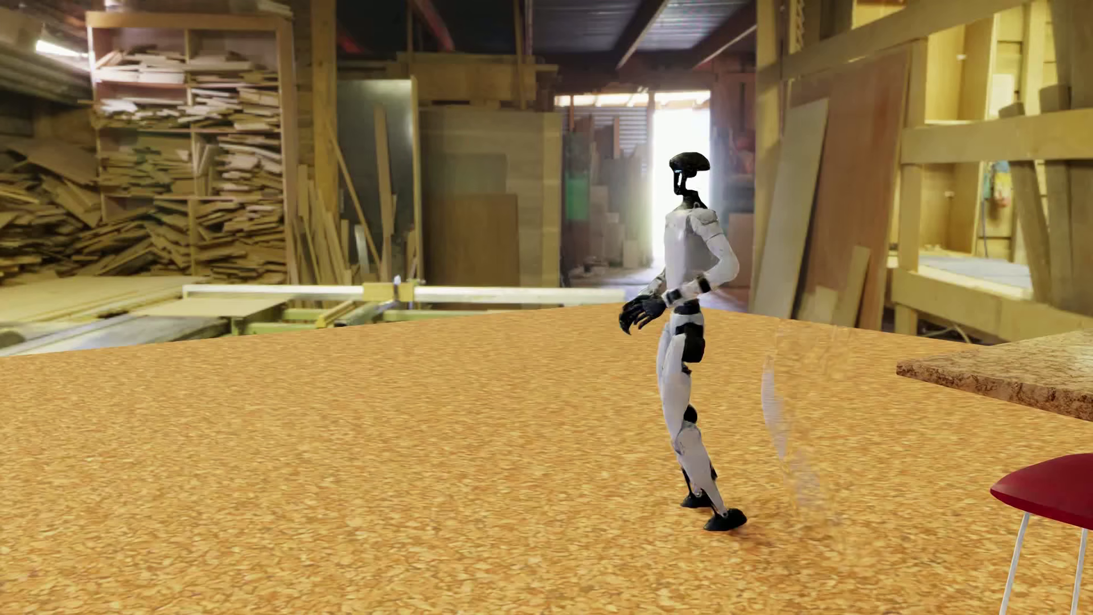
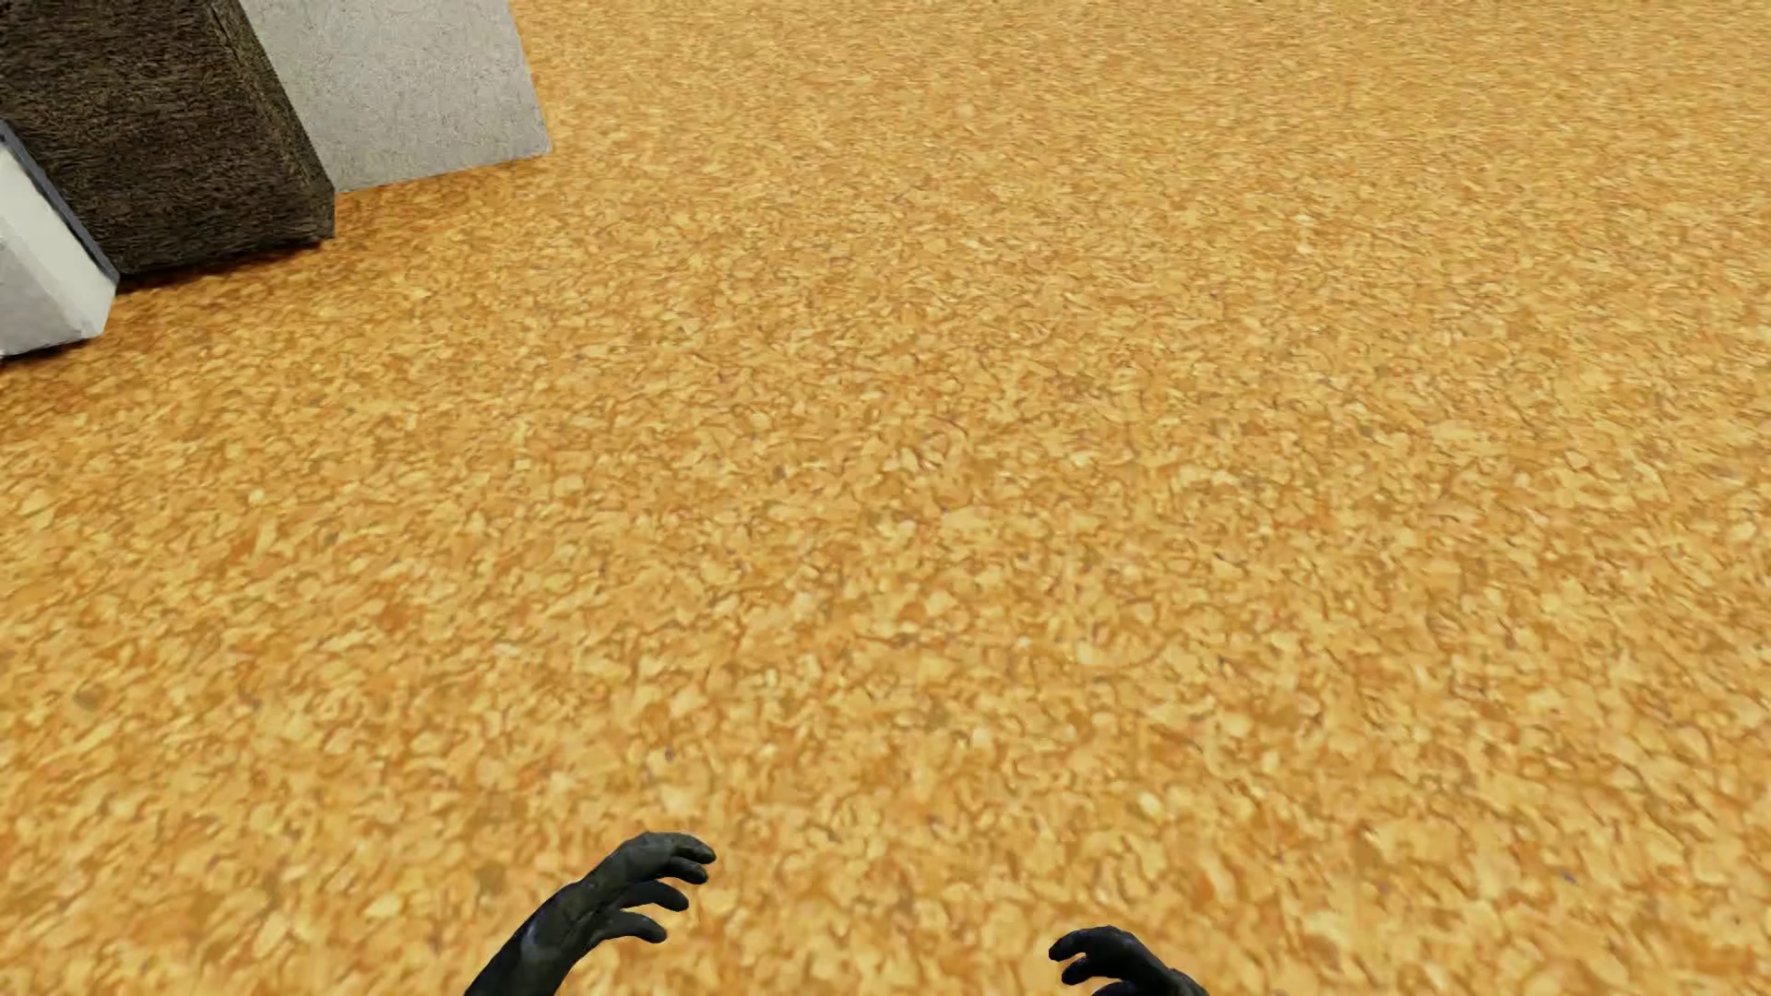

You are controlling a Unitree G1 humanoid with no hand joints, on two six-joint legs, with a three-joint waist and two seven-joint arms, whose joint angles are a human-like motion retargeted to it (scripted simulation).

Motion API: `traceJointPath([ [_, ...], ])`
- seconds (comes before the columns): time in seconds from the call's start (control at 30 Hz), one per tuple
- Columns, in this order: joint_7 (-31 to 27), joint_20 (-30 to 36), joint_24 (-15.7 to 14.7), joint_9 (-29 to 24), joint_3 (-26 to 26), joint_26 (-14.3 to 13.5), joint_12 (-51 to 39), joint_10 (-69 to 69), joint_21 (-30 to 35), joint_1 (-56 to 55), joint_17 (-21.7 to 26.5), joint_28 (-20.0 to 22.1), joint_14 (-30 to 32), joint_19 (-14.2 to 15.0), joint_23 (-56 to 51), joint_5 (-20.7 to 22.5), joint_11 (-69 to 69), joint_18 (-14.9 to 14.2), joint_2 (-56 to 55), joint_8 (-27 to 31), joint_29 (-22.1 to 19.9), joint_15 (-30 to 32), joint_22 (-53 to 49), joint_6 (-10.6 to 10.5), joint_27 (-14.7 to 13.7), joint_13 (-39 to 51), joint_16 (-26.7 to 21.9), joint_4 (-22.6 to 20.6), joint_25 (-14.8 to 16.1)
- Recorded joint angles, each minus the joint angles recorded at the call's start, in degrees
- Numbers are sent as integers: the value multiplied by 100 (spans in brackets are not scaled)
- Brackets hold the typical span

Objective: Reach out

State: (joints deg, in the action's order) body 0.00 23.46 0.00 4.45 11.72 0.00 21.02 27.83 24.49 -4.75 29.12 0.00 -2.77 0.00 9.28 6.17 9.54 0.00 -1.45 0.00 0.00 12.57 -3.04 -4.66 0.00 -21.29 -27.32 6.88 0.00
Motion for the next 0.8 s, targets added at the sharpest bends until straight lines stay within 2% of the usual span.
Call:
traceJointPath([
  [0.07, 0, -451, 0, 114, 154, 0, 81, -78, -9, 26, -166, 0, 115, 0, 846, 21, -26, 0, 12, 0, 0, 40, -682, -48, 0, -58, 37, 13, 0],
  [0.13, 0, -773, 0, 179, -4, 0, -573, 32, 104, 100, -265, 0, 110, 0, 1646, 29, -60, 0, 30, 0, 0, 121, -1097, -97, 0, -9, -177, -13, 0],
  [0.17, 0, -876, 0, 193, -188, 0, -1185, -1503, 197, 150, -267, 0, 1752, 0, 1908, 30, -48, 0, 29, 0, 0, 145, -1127, -133, 0, 28, -362, -32, 0],
  [0.2, 0, -958, 0, 197, -418, 0, -1901, -1537, 318, 218, -246, 0, 2759, 0, 2166, 29, -58, 0, 37, 0, 0, 169, -1015, -174, 0, 109, -584, -50, 0],
  [0.27, 0, -637, 0, 170, -907, 0, -3614, -1659, 665, 402, -114, 0, 2459, 0, 2715, 25, -70, 0, 63, 0, 0, 91, -267, -329, 0, 383, -1153, -82, 0],
  [0.33, 0, 146, 0, 117, -1339, 0, -5465, -1792, 898, 577, 97, 0, 2533, 0, 3172, 30, -15, 0, 48, 0, 0, -143, 1046, -566, 0, 657, -1637, -105, 0],
  [0.37, 0, 742, 0, 66, -1566, 0, -6378, -1861, 1149, 675, 215, 0, 2645, 0, 3442, 34, -14, 0, 53, 0, 0, -234, 1891, -689, 0, 852, -1847, -116, 0],
  [0.43, 0, 2254, 0, -45, -2092, 0, -8040, -1997, 1498, 866, 522, 0, 2856, 0, 3739, 55, 9, 0, 43, 0, 0, -385, 4079, -968, 0, 1146, -2080, -156, 0],
  [0.5, 0, 3784, 0, -149, -2690, 0, -9068, -2434, 1838, 1009, 760, 0, 3276, 0, 4012, 49, 31, 0, 2, 0, 0, -515, 6265, -1196, 0, 1460, -2162, -221, 0],
  [0.53, 0, 3982, 0, -202, -2951, 0, -9336, -565, 1922, 1080, 829, 0, 3277, 0, 4095, 58, 65, 0, -16, 0, 0, -601, 7059, -1268, 0, 1551, -2213, -249, 0],
  [0.63, 0, 3982, 0, -269, -3368, 0, -9670, -605, 1836, 1198, 937, 0, 3277, 0, 4314, 70, 223, 0, -108, 0, 0, -846, 8334, -1373, 0, 1523, -2443, -333, 0],
  [0.8, 0, 3982, 0, -142, -3258, 0, -9413, -622, 1535, 1207, 929, 0, 3277, 0, 4928, 110, 331, 0, -289, 0, 0, -886, 8591, -1367, 0, 957, -2735, -413, 0],
])
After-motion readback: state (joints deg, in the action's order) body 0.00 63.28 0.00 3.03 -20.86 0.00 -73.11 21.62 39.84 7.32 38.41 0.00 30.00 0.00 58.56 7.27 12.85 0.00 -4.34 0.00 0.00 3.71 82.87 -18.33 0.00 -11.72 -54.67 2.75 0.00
